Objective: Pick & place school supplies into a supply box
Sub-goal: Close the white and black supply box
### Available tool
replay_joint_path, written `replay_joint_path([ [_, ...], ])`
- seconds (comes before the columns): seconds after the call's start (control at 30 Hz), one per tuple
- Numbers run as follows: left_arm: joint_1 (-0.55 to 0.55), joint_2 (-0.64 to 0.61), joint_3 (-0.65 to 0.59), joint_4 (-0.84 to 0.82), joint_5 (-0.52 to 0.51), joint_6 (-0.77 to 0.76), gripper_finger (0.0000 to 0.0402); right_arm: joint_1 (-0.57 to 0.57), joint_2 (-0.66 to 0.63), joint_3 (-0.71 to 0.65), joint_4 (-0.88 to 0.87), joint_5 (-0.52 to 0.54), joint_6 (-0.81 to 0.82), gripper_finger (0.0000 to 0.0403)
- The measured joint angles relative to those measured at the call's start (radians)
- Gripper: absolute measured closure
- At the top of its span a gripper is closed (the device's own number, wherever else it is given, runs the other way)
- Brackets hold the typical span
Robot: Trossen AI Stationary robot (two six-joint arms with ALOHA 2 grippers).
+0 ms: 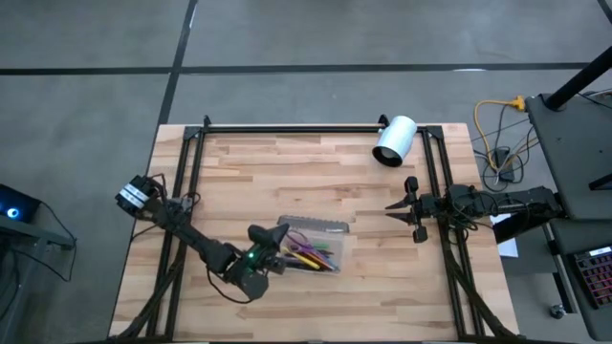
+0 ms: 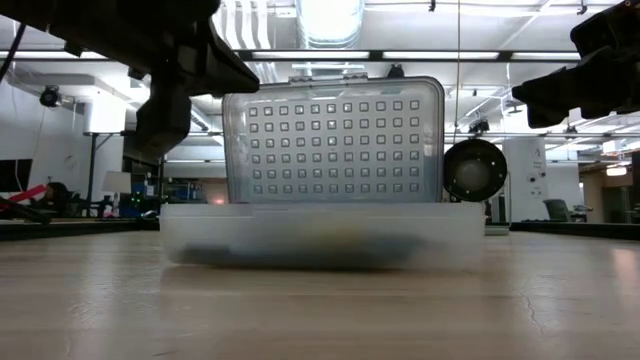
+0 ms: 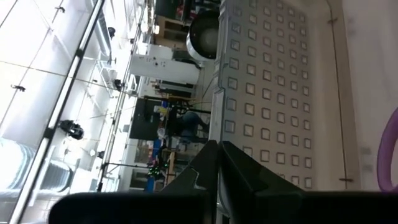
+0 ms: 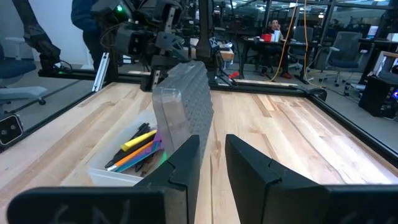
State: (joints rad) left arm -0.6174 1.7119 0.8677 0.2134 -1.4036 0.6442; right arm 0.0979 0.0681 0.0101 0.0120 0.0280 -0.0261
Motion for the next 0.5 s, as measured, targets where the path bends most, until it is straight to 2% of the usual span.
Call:
replay_joint_path([
  [0.5,-0.018,-0.001,-0.006,-0.006,0.030,-0.061,0.0401,0.000,0.000,0.000,0.000,0.000,0.000,0.0335],
])
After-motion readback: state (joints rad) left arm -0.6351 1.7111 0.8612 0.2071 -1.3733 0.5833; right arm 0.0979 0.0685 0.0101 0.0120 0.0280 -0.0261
